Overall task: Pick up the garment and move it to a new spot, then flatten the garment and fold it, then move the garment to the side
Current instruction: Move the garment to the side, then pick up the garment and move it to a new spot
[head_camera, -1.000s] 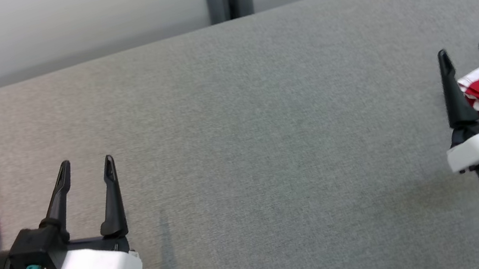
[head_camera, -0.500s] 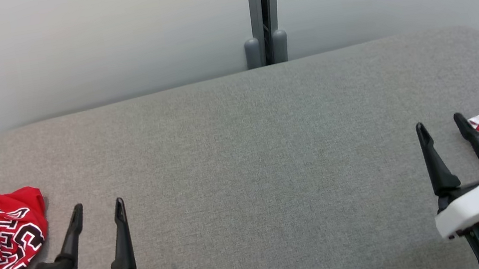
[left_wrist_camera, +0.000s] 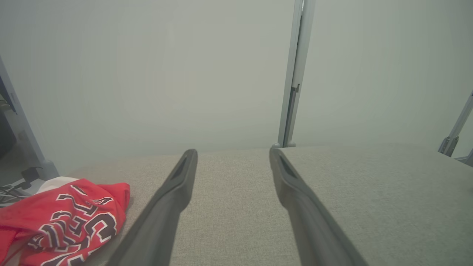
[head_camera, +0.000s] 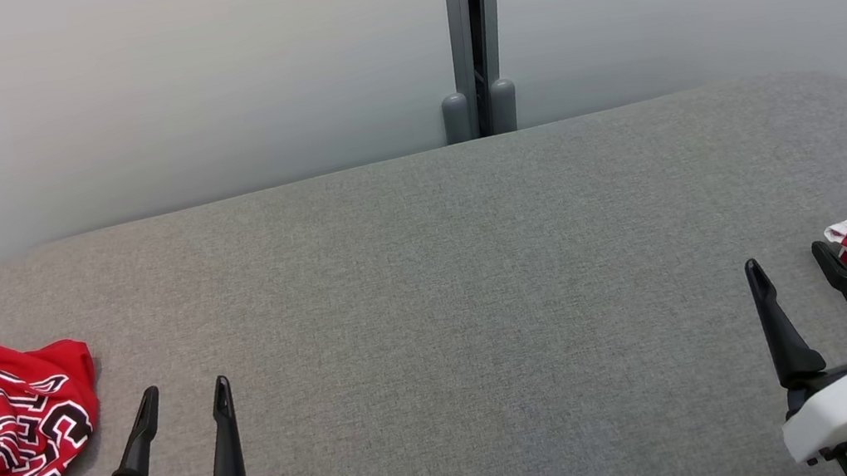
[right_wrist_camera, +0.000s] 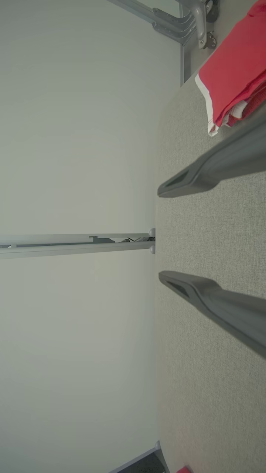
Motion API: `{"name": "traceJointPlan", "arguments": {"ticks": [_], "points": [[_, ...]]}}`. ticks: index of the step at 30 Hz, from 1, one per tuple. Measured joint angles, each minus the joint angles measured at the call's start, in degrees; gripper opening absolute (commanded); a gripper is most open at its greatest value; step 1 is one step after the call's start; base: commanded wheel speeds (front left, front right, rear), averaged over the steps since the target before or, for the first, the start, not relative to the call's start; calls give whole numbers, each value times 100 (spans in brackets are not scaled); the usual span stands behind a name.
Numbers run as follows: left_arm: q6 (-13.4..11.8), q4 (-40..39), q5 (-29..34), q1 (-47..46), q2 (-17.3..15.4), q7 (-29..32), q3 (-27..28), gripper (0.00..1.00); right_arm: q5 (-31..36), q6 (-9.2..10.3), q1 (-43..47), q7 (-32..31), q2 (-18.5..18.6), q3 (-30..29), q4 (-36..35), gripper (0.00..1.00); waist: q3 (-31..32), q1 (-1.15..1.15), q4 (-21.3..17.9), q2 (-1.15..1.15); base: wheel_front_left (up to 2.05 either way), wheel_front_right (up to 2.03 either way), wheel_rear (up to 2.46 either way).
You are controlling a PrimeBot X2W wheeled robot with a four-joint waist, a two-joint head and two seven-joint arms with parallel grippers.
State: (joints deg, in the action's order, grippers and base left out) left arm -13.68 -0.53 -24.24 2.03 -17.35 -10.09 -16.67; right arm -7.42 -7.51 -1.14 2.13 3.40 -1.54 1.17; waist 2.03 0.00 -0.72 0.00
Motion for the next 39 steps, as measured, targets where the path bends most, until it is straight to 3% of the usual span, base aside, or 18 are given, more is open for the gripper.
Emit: {"name": "traceJointPlan", "arguments": {"ticks": [25,33,39], "points": [[-42,73,-56,-147,-33,56,-56,100,7,0,76,33,-48,-155,33,100,-17,0,180,0,0,0,0],[-37,153,-102,-368,60,-59,-64,100,-36,0,167,40,-51,-109,-91,100,-82,0,708,0,0,0,0],[20,312,-166,-499,73,-202,26,100,-36,0,149,-11,-55,11,-220,100,-140,0,1455,0,0,0,0]]}}
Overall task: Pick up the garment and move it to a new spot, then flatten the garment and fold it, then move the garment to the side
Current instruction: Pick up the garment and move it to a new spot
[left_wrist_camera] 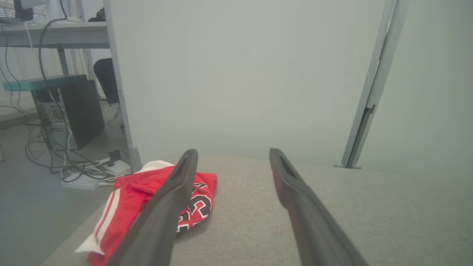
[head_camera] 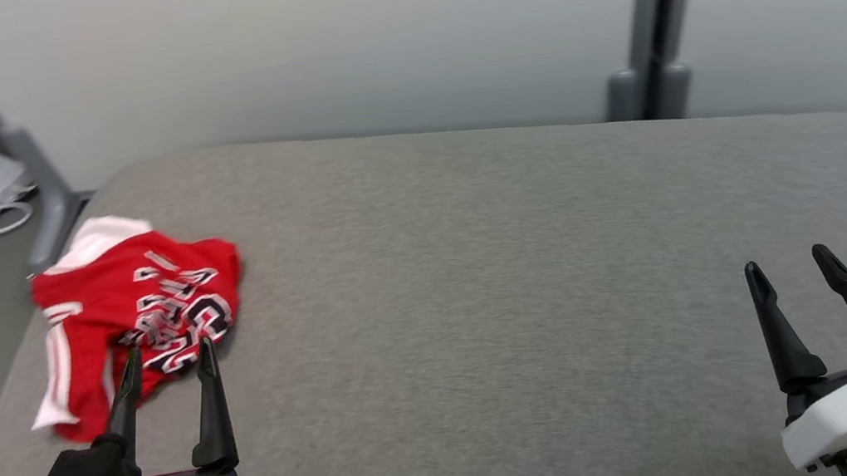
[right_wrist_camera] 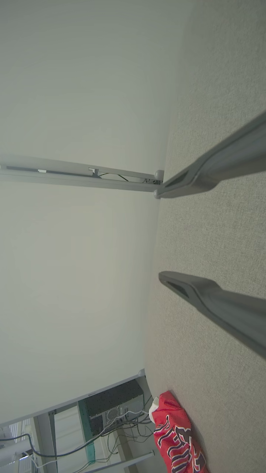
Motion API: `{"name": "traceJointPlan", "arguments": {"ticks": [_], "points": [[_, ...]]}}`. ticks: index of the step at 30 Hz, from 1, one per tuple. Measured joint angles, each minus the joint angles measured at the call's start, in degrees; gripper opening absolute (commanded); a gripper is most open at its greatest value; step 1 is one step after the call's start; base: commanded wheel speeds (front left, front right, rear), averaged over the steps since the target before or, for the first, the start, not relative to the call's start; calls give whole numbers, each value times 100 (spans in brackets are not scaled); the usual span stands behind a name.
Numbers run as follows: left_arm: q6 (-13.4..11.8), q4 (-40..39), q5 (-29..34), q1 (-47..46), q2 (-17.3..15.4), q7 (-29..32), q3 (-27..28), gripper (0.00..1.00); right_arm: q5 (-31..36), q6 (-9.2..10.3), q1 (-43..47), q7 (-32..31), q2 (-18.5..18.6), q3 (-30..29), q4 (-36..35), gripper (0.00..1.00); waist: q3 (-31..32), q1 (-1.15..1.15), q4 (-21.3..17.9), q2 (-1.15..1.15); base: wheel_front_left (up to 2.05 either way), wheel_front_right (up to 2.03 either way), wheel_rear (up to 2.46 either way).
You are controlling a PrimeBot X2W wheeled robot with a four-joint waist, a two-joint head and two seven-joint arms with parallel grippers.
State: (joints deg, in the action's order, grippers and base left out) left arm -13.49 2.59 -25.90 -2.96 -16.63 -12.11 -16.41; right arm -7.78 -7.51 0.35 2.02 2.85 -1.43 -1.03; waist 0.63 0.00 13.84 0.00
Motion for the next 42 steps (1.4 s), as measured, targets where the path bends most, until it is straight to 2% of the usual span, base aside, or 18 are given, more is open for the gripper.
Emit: {"name": "traceJointPlan", "arguments": {"ticks": [8,15,27,34,38,42], "points": [[34,102,-45,-107,71,-138,52,100,-11,0,-98,-49,-3,113,-33,100,-89,0,827,0,0,0,0],[66,143,-45,-127,83,-204,79,100,-16,0,-109,-47,-4,121,-26,100,-181,0,1167,0,0,0,0],[136,125,-62,-450,180,-231,70,100,-35,0,-154,-33,-4,47,-53,100,-381,0,1351,0,0,0,0],[242,63,-114,-1334,116,-190,292,100,142,0,-446,-222,-7,222,-291,100,-750,0,1244,0,0,0,0],[586,818,-613,-1932,64,162,470,100,194,0,-638,-368,-2,305,-408,100,-1080,0,1077,0,0,0,0],[925,1952,-1025,-2465,67,649,519,100,237,0,-803,-405,15,375,-447,100,-1425,0,870,0,0,0,0]]}}
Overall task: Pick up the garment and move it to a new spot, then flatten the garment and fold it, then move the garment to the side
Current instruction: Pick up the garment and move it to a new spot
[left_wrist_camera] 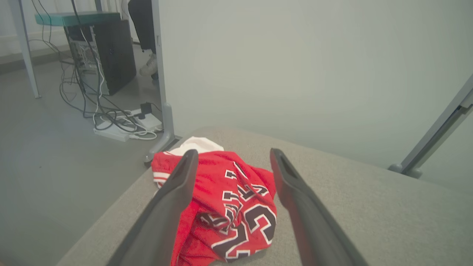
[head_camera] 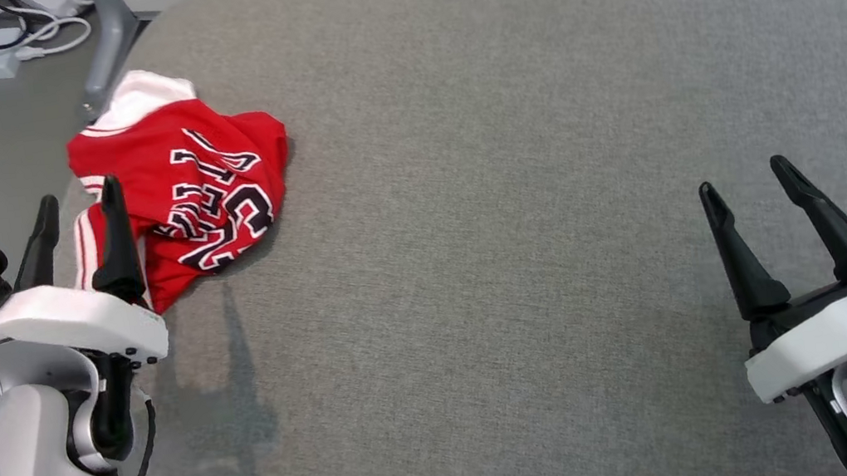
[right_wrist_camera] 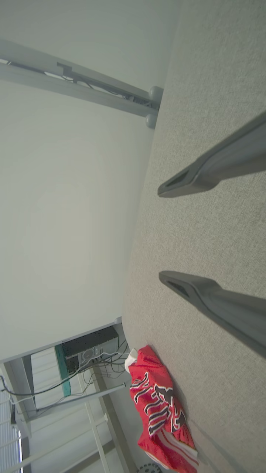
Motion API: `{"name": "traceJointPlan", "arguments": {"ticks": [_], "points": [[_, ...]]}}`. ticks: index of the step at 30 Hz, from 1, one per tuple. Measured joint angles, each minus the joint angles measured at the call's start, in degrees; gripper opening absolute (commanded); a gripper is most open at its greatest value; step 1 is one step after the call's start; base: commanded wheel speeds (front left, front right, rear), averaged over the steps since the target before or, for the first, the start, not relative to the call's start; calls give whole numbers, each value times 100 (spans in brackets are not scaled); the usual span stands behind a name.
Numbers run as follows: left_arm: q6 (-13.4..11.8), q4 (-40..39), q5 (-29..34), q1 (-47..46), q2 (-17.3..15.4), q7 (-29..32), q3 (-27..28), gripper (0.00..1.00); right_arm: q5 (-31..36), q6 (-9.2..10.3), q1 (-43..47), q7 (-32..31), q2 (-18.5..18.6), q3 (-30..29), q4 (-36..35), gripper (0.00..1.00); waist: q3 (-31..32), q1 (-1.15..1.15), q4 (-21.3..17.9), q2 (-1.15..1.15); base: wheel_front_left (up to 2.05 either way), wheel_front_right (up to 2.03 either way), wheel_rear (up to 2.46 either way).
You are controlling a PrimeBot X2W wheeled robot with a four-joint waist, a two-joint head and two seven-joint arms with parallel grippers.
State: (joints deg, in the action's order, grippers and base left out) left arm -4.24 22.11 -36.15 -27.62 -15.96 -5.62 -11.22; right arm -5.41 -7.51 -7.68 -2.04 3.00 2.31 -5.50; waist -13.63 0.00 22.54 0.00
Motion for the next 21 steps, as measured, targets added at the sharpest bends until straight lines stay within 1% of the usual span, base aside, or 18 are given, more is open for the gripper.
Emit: {"name": "traceJointPlan", "arguments": {"ticks": [3,6,9,10,12,13,14,15,16,18,21], "points": [[247,985,-248,-395,27,348,-5,100,2,0,-93,-14,27,23,0,100,-258,0,-143,0,0,0,0],[423,1882,-399,-742,30,548,23,100,2,0,-235,-13,41,114,11,100,-479,0,-288,0,0,0,0],[531,2581,-479,-1053,29,487,81,100,-20,0,-355,-12,51,167,33,100,-657,0,-432,0,0,0,0],[531,2581,-479,-1053,29,487,81,100,-20,0,-355,-12,51,167,33,100,-657,0,-432,0,0,0,0],[671,2952,-547,-1239,58,436,99,100,-26,0,-414,5,58,185,54,100,-748,0,-520,0,0,0,0],[700,3120,-575,-1311,71,375,121,100,-27,0,-446,8,59,190,68,100,-782,0,-559,0,0,0,0],[722,3259,-571,-1377,73,276,119,42,-27,0,-474,13,60,189,80,100,-811,0,-595,0,0,0,0],[758,3405,-572,-1447,68,225,120,0,-37,0,-484,30,63,180,92,100,-830,0,-629,0,0,0,0],[798,3541,-572,-1512,64,222,110,0,-62,0,-492,33,64,176,109,100,-843,0,-655,0,0,0,0],[855,3742,-558,-1594,40,9,99,0,-65,0,-508,56,65,168,143,100,-843,0,-691,0,0,0,0],[810,3895,-350,-1741,-59,-414,3,0,-69,0,-528,107,66,143,209,100,-774,0,-715,0,0,0,0]]}}
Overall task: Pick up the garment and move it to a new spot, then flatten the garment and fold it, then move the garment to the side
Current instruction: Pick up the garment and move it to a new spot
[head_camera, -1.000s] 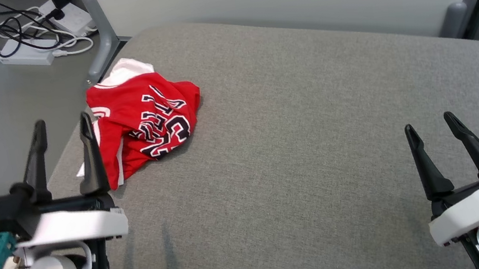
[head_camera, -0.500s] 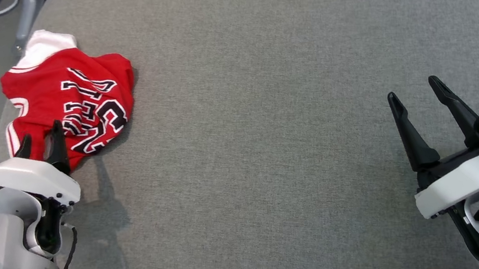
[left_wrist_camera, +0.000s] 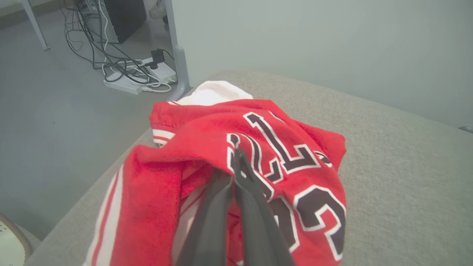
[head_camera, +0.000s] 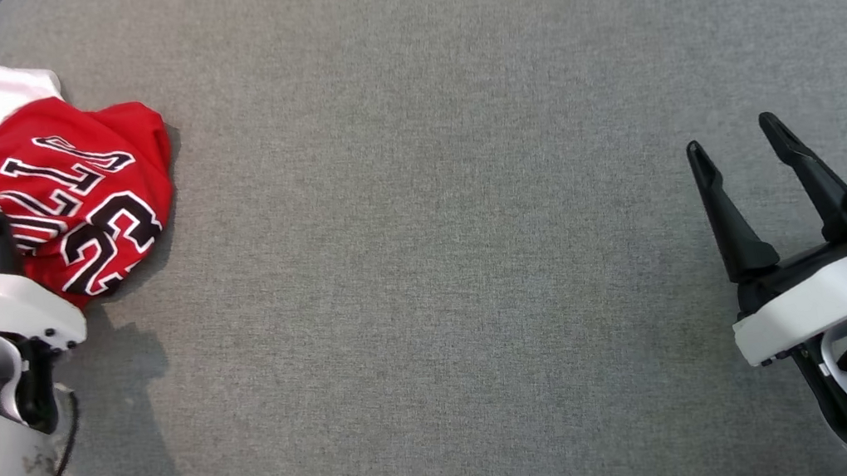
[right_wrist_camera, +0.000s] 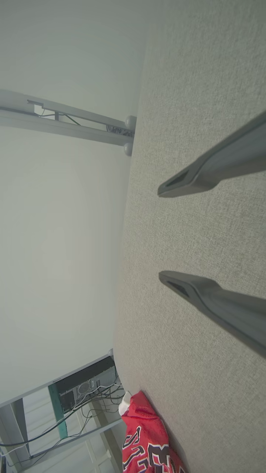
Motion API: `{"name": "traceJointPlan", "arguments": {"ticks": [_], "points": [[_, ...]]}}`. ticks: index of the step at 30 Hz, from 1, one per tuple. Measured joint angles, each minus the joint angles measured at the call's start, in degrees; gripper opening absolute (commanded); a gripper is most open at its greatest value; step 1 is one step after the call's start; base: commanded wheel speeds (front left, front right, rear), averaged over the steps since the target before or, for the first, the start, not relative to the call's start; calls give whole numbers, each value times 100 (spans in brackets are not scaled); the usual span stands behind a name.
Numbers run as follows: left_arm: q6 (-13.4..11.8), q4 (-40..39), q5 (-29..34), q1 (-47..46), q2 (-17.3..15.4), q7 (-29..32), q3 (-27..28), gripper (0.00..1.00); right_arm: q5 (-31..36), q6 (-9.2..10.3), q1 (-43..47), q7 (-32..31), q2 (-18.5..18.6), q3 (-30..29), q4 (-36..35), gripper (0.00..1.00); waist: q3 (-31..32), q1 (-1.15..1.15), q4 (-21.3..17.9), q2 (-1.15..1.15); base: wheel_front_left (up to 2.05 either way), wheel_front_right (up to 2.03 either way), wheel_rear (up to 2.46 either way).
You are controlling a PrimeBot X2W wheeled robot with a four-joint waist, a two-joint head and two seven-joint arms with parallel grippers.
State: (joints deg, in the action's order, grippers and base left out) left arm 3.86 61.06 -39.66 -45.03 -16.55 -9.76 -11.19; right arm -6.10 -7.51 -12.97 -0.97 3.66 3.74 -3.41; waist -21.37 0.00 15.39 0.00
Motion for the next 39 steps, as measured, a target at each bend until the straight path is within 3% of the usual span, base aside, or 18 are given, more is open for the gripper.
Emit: {"name": "traceJointPlan", "arguments": {"ticks": [4,8,12,18,28,34,39], "points": [[-256,-63,337,-103,-185,-423,-114,0,-65,0,20,56,-5,-97,47,100,178,0,-15,0,0,0,0],[-503,-602,602,-112,-332,-515,-90,0,-57,0,107,132,-13,-157,89,100,425,0,-26,0,0,0,0],[-747,-1887,915,218,-479,-537,158,0,-56,0,291,205,-27,-213,120,100,736,0,-38,0,0,0,0],[-1141,-3787,1207,1432,-491,-538,255,0,-154,0,587,277,-60,-268,146,100,1251,0,-109,0,0,0,0],[-2192,-6976,1317,3852,-648,346,339,0,-316,0,1001,294,-80,-243,63,100,1853,0,-554,0,0,0,0],[-2364,-7807,1446,4273,-662,602,153,0,-425,0,1006,280,-82,-149,24,100,1878,0,-807,0,0,0,0],[-2152,-7958,1515,3986,-634,692,-238,0,-470,0,770,276,-87,85,54,100,1790,0,-1240,0,0,0,0]]}}
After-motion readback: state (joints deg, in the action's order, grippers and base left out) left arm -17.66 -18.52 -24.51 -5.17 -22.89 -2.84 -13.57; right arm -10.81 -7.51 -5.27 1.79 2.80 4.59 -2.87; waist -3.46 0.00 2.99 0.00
